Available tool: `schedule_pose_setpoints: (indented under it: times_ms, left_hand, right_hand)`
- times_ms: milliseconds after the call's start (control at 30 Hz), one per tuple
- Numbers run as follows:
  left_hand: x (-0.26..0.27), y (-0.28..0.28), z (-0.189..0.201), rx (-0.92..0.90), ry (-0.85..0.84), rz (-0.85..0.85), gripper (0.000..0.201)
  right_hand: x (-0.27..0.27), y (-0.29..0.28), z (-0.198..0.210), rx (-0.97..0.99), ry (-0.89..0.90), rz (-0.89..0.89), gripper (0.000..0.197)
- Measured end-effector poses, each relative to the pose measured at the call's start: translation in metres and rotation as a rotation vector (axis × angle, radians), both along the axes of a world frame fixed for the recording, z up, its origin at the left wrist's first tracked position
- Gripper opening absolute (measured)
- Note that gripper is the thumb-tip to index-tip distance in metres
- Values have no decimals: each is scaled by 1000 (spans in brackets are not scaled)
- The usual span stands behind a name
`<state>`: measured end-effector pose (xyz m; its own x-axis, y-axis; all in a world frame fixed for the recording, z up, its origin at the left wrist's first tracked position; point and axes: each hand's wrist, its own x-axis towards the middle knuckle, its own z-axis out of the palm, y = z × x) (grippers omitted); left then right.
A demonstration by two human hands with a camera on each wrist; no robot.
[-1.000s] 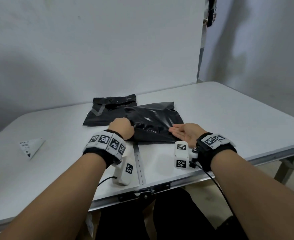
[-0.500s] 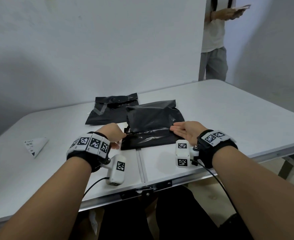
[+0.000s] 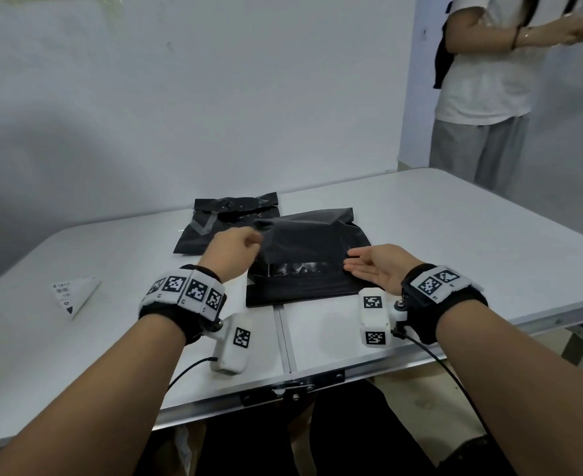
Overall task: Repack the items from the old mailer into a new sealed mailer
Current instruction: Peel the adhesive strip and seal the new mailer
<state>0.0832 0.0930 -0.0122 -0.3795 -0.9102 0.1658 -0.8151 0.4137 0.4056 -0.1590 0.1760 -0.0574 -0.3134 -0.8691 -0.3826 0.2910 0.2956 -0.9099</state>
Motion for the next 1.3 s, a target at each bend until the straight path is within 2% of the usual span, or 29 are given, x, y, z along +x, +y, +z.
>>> schedule_pose_setpoints:
  times_ms: [67, 100, 200, 267, 300, 467, 633, 833, 900, 967, 1033, 1100, 1200, 1300]
  left_hand:
    - [-22, 12, 4, 10, 69, -130, 32]
    - [-33, 17, 4, 36, 28, -194, 33]
    - [-58, 27, -11, 192, -299, -401, 41]
    - [-64, 32, -20, 300, -478, -453, 47]
    - [-64, 33, -24, 337, -517, -463, 50]
    - [-48, 29, -34, 481, -536, -441, 58]
    - [-13, 24, -41, 488, -540, -340, 60]
    - [18, 25, -39, 473, -578, -223, 62]
    - [21, 24, -37, 481, -603, -167, 61]
    - [19, 21, -35, 436, -594, -94, 53]
    - [12, 22, -30, 314, -581, -114, 47]
    - [2, 28, -22, 289, -533, -186, 51]
    - [-23, 38, -17, 334, -537, -317, 52]
    - [-38, 37, -23, 367, -644, -319, 51]
  right_hand:
    - [5, -3, 5, -27, 26, 22, 39]
    - [8, -4, 7, -40, 26, 38, 39]
    - [18, -7, 5, -53, -6, 101, 40]
    - [21, -8, -1, -41, -36, 108, 41]
    - [20, -8, -5, -41, -53, 87, 39]
    - [18, -9, -18, -110, -98, 6, 40]
    - [12, -12, -25, -147, -205, -39, 43]
    - [14, -4, -19, -145, -158, -29, 42]
    - [14, -8, -18, -111, 10, 13, 39]
    - [15, -13, -10, -17, 339, 105, 36]
    - [20, -16, 4, 52, 670, 251, 33]
    - [28, -14, 22, 61, 939, 353, 33]
    - [46, -9, 38, 107, 1218, 507, 38]
    - [54, -7, 28, 254, 1383, 670, 41]
